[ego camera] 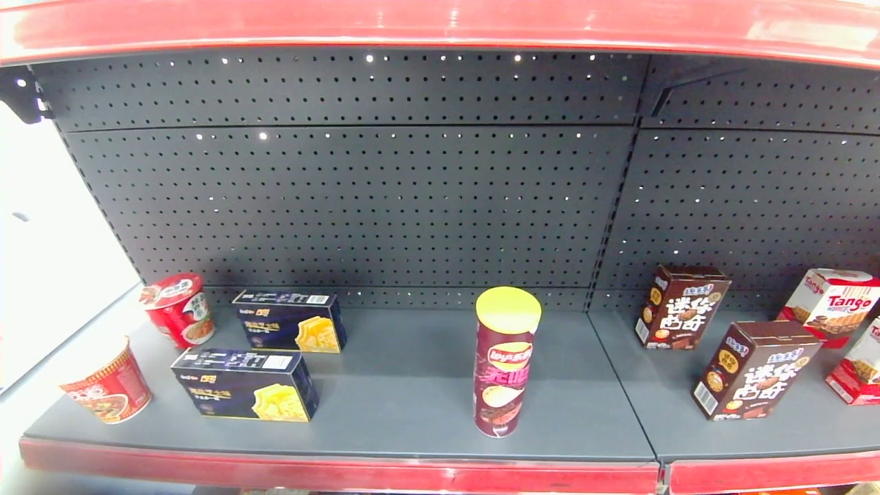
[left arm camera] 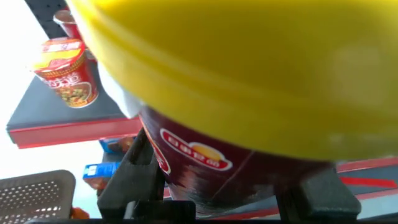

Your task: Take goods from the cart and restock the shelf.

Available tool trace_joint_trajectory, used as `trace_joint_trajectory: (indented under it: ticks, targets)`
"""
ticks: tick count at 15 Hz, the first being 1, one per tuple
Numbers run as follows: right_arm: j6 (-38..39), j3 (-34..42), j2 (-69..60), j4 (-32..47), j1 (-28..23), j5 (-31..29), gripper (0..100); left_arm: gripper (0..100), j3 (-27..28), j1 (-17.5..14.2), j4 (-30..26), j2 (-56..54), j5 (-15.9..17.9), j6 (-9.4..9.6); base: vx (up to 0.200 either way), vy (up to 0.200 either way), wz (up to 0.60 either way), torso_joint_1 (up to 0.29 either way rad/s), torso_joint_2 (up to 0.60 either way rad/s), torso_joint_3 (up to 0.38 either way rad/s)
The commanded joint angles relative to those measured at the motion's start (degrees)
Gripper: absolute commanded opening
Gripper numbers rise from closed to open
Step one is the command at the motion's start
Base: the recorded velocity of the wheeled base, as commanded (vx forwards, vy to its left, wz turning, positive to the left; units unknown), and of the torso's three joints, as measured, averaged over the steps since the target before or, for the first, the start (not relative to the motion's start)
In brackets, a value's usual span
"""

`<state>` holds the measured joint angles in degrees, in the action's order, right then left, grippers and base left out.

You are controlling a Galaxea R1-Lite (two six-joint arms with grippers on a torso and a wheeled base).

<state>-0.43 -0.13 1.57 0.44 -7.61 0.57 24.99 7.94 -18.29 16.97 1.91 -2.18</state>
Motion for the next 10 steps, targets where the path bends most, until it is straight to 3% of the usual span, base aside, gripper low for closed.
trace_joint_trajectory:
  ticks: [1,2,7,9,10]
  targets:
    - [-0.01,-0.04,0.36,-0.09,-0.04,0.04,100,0,0.85,0.06,0.18,2.54,0.90,0.07,0.000,0.000,0.00,0.000,0.00,0.000]
    - [-0.01,-0.04,0.36,-0.09,-0.04,0.04,100,0,1.29,0.15,0.71,3.25,1.69,0.16,0.000,0.000,-0.60,0.002,0.00,0.007]
    - [-0.01,-0.04,0.36,-0.09,-0.04,0.04,100,0,2.61,0.24,2.99,5.97,3.89,1.39,0.000,0.000,0.00,0.000,0.00,0.000]
    - [-0.01,-0.04,0.36,-0.09,-0.04,0.04,100,0,7.09,0.68,2.99,11.07,9.42,4.38,0.000,0.000,0.00,0.000,0.00,0.000]
    - [-0.01,-0.04,0.36,0.00,-0.04,0.04,100,0,9.73,1.03,3.08,14.76,12.06,4.64,0.000,0.000,0.00,0.000,0.00,0.000]
